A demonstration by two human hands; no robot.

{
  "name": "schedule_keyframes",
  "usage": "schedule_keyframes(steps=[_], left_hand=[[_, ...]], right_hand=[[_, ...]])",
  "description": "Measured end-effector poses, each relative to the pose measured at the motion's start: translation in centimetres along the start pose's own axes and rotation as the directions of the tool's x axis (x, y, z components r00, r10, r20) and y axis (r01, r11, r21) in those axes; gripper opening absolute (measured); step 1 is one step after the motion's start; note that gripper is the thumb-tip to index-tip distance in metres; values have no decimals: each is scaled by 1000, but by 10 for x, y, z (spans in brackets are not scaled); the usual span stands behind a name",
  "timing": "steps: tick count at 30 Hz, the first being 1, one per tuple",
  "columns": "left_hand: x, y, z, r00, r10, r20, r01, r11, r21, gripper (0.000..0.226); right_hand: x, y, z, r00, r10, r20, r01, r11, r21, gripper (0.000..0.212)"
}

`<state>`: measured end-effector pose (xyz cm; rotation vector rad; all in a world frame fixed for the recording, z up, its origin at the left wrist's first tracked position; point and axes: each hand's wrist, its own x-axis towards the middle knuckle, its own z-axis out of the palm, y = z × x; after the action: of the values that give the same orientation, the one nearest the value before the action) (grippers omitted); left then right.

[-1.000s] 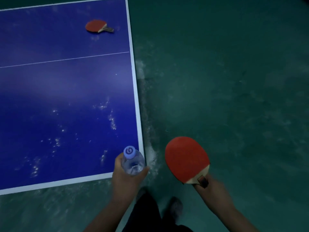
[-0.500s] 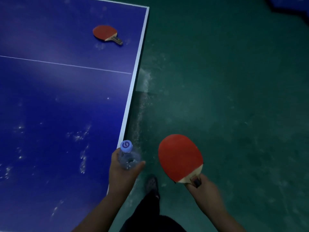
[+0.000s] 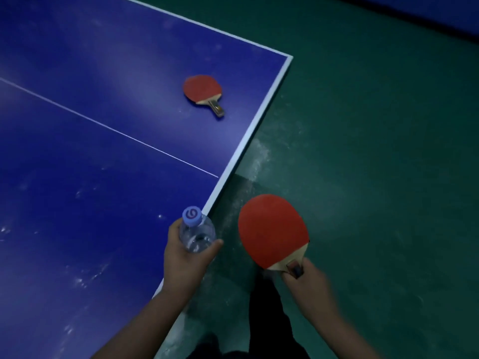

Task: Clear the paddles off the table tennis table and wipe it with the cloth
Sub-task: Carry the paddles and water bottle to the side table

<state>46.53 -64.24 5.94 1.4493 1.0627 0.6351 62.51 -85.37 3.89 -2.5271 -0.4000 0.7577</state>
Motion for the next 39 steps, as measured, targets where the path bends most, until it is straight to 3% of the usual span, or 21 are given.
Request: schedule_keyframes(steps=[6,11,17,23,33,39], left_hand=[[79,29,58,976,-12,-218,9,1000,-15,70],[151,43,79,944,-24,-329,13,999,-36,72],[259,50,81,922,-38,-384,15,998,-64,73],[342,43,76,918,-98,-384,67,993,-94,71],[391,39,71,875,-204,-439,161,978,-133,75],[398,39,70,868,-230,-441,193,973,-128,73]], right_hand=[[141,-67,-38,976,-148,156,164,982,-90,32],[240,-138,-45,953,-229,196,246,967,-69,29],[346,-243,-17,936,-300,184,304,953,4,23],[432,-345,30,951,-267,154,266,964,28,22],[474,-398,80,972,-188,142,209,965,-155,51],[472,-408,81,970,-120,210,164,964,-209,46]])
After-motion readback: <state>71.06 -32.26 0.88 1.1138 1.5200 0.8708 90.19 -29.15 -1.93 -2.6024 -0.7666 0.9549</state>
